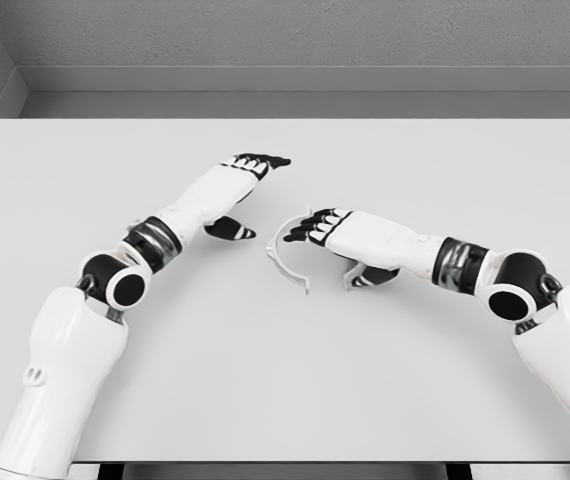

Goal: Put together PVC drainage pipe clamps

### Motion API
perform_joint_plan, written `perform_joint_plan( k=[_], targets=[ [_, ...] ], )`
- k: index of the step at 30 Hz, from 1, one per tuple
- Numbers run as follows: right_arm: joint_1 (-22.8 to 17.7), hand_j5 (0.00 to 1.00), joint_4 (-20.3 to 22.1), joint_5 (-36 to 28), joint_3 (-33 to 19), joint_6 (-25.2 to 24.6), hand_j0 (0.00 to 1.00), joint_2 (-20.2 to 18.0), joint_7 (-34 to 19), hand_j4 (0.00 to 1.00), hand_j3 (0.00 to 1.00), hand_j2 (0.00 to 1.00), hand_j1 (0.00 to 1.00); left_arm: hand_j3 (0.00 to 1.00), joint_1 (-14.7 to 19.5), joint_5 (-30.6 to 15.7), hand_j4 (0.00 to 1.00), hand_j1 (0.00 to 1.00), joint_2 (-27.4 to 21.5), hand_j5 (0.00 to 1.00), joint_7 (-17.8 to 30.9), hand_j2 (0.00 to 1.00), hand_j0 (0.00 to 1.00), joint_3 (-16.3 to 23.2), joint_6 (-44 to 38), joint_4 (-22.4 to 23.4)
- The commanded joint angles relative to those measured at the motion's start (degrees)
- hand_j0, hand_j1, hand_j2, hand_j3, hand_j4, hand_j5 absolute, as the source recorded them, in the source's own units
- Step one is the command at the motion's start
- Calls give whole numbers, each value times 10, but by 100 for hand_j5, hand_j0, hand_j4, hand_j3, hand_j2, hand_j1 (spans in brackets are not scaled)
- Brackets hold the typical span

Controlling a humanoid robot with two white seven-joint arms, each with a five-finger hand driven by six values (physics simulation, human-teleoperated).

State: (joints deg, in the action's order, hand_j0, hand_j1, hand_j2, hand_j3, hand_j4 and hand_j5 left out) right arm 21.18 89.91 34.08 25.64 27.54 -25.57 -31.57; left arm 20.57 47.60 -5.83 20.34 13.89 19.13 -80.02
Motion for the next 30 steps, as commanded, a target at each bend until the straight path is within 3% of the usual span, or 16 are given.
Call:
perform_joint_plan(
  k=[1, 30],
  targets=[
    [0, 100, 1, -4, 0, -1, 100, 2, 0, 100, 100, 100, 100, 100, 0, -2, 100, 100, 7, 100, 0, 100, 100, 3, 0, 0],
    [-4, 100, 11, -6, 6, -6, 100, 15, -2, 100, 100, 100, 100, 100, 3, 0, 100, 100, 2, 100, 0, 100, 100, 12, -1, 21]
  ],
)
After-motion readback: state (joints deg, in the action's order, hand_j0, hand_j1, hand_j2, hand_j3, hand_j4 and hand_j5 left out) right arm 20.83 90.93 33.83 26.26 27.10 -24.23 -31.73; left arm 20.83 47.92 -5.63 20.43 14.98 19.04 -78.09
